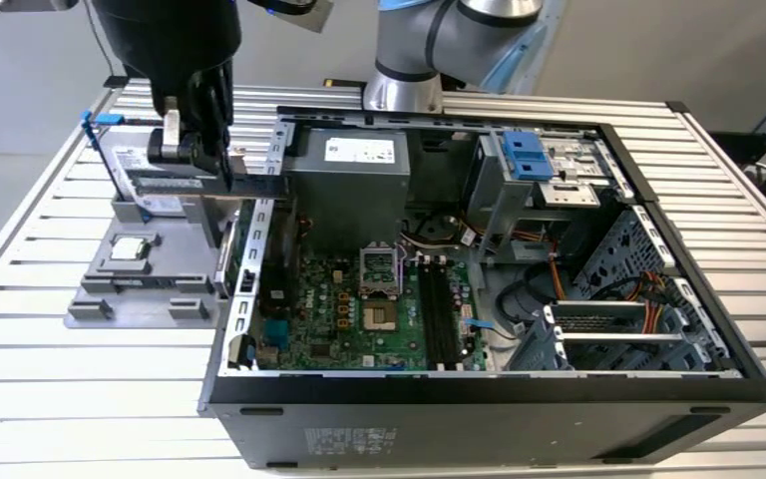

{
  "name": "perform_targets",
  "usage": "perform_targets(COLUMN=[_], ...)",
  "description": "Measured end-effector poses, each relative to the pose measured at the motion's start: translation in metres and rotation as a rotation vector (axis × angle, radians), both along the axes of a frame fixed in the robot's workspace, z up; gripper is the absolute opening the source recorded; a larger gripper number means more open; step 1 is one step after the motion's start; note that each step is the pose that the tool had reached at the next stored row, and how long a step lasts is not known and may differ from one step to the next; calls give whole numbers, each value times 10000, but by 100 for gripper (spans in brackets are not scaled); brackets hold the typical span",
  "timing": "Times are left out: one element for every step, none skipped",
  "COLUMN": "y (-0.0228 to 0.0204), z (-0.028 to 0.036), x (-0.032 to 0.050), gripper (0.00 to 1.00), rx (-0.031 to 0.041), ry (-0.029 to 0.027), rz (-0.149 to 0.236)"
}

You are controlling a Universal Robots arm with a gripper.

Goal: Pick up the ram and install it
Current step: 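Pick up the ram and move it above insertion slot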

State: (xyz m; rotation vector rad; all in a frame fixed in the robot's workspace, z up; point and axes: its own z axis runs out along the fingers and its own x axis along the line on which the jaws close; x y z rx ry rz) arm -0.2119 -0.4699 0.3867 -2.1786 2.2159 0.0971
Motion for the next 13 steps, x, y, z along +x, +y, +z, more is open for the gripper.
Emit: perform_targets(y=[0, 0, 0, 0, 0, 0, 0, 0, 0, 0, 0, 0, 0], z=[0, 0, 0, 0, 0, 0, 0, 0, 0, 0, 0, 0, 0], x=[38, 77, 115, 147, 177, 199, 215, 230, 248, 267, 289, 319, 350], gripper=[0, 0, 0, 0, 0, 0, 0, 0, 0, 0, 0, 0, 0], rx=[0, 0, 1, 0, 0, 0, 0, 0, 0, -1, 0, -1, 0], ry=[2, 5, 6, 8, 8, 8, 8, 8, 8, 9, 8, 9, 8], rz=[-1, -1, 0, 0, 0, 0, 0, -1, -1, 0, 0, -1, 0])
